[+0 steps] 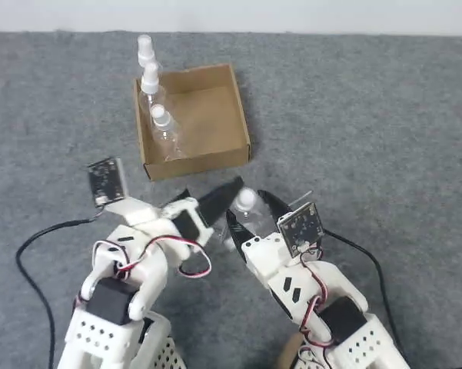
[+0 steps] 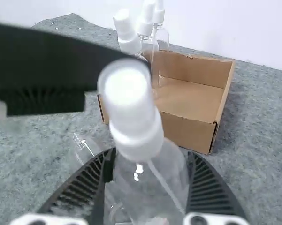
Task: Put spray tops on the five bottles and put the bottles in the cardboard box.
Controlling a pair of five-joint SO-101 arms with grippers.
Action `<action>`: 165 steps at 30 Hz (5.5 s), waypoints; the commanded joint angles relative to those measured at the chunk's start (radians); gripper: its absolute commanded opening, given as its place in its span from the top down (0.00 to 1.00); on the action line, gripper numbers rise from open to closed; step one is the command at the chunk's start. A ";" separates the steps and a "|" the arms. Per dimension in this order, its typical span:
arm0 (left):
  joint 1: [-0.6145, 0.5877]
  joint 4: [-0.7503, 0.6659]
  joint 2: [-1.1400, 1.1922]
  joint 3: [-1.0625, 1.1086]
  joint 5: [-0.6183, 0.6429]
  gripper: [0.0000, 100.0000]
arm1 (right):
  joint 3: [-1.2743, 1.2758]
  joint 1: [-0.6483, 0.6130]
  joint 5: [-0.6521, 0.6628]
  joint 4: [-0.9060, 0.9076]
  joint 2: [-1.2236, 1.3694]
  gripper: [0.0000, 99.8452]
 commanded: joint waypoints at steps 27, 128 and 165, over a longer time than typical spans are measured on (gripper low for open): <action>-0.175 0.064 -0.014 -0.199 -0.043 0.62 | 0.000 0.081 -0.009 -0.028 -0.022 0.88; -0.658 0.020 -0.014 0.150 -0.362 0.62 | -0.626 0.113 0.023 0.085 0.389 0.87; -0.657 0.018 -0.012 0.166 -0.362 0.62 | -1.062 0.117 0.021 -0.188 1.239 0.87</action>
